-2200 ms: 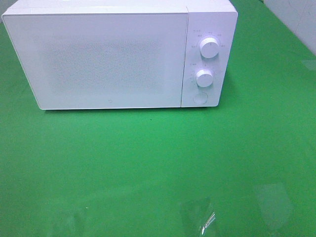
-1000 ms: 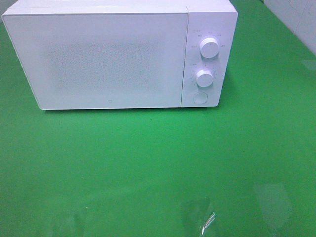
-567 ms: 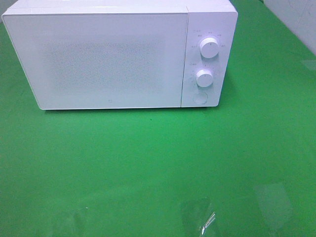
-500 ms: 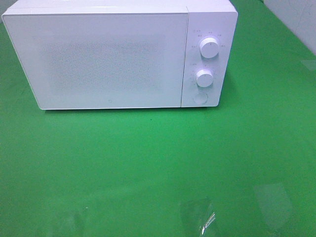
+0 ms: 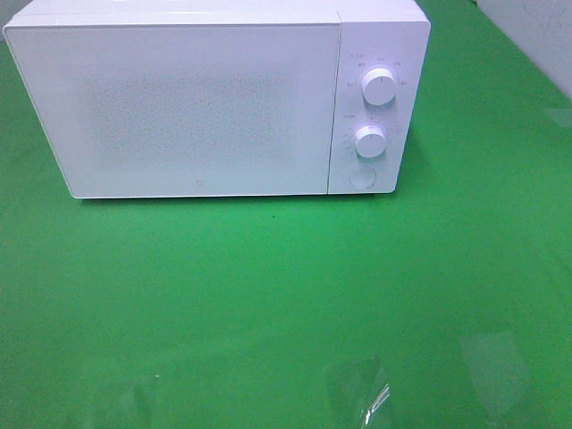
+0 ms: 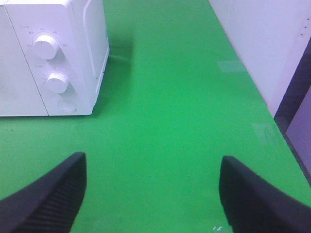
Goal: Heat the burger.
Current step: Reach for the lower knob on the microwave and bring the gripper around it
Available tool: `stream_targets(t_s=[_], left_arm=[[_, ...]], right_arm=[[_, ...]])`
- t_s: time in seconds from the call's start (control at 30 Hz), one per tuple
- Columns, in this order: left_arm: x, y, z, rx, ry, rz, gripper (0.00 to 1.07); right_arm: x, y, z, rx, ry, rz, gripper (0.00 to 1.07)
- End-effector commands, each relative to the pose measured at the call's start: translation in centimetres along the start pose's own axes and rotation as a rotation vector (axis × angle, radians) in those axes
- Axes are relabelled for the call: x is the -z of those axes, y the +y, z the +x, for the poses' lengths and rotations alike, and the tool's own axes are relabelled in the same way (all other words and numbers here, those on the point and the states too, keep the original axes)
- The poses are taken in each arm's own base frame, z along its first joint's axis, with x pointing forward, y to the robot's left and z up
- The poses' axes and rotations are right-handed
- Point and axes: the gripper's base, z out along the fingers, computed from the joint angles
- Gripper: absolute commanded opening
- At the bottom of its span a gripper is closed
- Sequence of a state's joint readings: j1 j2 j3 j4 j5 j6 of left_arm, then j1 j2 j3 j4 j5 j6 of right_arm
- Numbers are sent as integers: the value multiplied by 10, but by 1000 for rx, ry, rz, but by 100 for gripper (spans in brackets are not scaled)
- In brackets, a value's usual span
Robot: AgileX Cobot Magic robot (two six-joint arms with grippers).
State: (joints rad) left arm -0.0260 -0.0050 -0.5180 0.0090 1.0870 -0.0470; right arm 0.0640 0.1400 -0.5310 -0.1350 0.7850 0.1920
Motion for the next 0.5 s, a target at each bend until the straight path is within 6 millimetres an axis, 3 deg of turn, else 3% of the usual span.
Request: stream_targets(t_s=[0.03,0.17,0.3,0.37,0.5], left_arm=[[2,-1,0,5,-32,7,100],[2,-1,0,5,-32,7,100],[2,-1,0,5,-32,7,100],[2,-1,0,5,-32,7,100],[2,-1,0,5,-32,7,100]], right_arm=[[-7,2,-7,20,-23,0,73],[-20,4,-10,26,-21,-7,73],[-49,8,-5,34,-24,-29,73],[-49,8,-5,34,-24,-29,73],[-75,12,3,43,-50,-55,73]])
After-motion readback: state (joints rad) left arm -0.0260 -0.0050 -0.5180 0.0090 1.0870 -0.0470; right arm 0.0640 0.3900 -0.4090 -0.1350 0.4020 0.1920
